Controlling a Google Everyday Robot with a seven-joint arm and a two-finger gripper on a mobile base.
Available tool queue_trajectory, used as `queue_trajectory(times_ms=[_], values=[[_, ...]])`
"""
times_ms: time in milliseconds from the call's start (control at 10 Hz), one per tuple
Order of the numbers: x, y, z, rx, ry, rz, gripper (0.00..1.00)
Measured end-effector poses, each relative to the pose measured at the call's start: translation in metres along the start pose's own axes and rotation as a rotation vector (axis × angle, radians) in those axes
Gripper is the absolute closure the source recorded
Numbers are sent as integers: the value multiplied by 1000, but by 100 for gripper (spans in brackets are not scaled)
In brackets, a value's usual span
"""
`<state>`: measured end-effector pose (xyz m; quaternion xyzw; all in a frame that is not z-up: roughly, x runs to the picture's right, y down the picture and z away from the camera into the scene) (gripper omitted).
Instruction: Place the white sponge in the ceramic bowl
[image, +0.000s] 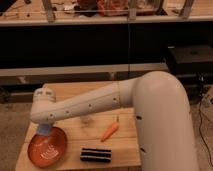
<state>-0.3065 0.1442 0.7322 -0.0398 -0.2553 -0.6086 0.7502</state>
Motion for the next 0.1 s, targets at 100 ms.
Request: queue_trajectory(times_ms=[100], values=[[2,2,2,17,-31,-1,20]])
